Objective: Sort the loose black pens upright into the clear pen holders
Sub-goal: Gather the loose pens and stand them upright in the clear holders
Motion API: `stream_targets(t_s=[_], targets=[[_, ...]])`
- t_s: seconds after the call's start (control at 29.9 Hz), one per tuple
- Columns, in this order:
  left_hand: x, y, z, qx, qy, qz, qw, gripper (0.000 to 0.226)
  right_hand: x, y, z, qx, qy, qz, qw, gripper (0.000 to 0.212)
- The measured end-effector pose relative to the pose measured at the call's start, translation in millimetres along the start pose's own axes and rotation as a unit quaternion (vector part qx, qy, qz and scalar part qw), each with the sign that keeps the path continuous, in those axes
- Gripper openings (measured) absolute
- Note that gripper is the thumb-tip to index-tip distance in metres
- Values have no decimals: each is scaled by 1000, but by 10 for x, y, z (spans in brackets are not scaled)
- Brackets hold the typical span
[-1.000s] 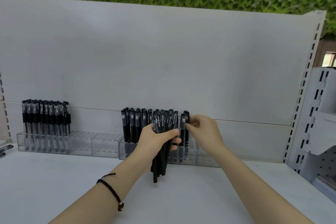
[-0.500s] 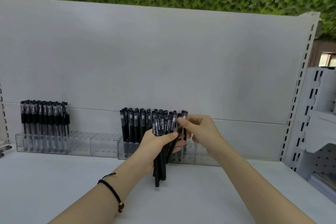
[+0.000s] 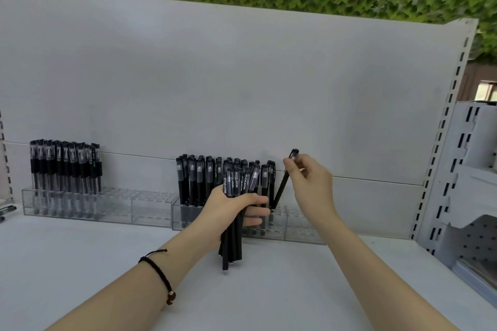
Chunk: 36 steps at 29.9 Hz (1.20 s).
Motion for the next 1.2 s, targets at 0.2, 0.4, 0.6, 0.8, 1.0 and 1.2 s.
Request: stream_targets(t_s=[0.2, 0.4, 0.6, 0.8, 1.0, 1.2], targets=[[-12, 70, 34, -28, -14, -60, 998, 17, -104, -223, -49, 96, 15, -130, 987, 26], [8, 103, 62, -35, -9, -117, 992, 16, -72, -156, -80, 107, -28, -184, 977, 34], [47, 110, 61, -36, 3, -103, 994, 14, 151, -57, -165, 75, 30, -74, 994, 27], [64, 39, 12, -3, 7, -73, 997, 18, 192, -222, -211, 136, -29, 74, 988, 10], [106, 6, 8, -7, 23, -79, 997, 22, 72, 9, -66, 59, -123, 188, 973, 11], [123, 95, 15, -54, 41, -28, 997, 36, 21, 251, 12, -65, -86, 151, 983, 12]])
Point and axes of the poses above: each hand's wrist, its own z-axis towards the middle knuckle, its own y-axis out of the back of the hand, x = y × z, the point moved 6 cm from there along z, towards the middle knuckle, and after that the axes turned 11 degrees about -z, right-handed, at the moved point
